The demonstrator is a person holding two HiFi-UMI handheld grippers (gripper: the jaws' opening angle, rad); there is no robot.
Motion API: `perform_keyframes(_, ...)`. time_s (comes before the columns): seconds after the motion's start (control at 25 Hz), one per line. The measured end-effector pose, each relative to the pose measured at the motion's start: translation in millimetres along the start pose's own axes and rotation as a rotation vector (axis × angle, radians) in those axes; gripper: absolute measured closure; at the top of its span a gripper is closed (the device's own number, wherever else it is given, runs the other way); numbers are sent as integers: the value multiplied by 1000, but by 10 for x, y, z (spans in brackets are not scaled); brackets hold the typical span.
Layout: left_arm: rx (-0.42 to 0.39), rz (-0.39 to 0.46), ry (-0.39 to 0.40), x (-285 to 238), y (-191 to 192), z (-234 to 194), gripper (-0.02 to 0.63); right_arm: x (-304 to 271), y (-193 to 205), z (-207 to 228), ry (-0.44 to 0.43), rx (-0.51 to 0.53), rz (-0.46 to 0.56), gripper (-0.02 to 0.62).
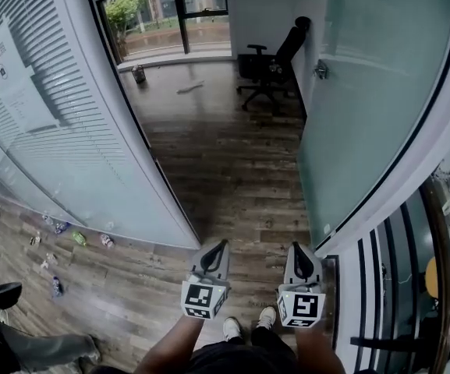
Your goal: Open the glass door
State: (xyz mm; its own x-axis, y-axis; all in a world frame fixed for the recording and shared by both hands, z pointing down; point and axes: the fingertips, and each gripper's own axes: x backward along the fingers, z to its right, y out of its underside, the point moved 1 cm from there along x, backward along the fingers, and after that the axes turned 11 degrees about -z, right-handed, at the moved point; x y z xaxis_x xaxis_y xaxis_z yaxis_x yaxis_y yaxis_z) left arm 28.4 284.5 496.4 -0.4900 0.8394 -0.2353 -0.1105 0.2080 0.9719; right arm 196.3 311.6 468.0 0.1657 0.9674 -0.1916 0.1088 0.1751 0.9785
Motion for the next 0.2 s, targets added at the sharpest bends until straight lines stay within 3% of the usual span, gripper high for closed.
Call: perform_keyframes(0.2,-9,28,11,220,-53,18,603,209,-64,-117,14,19,30,580)
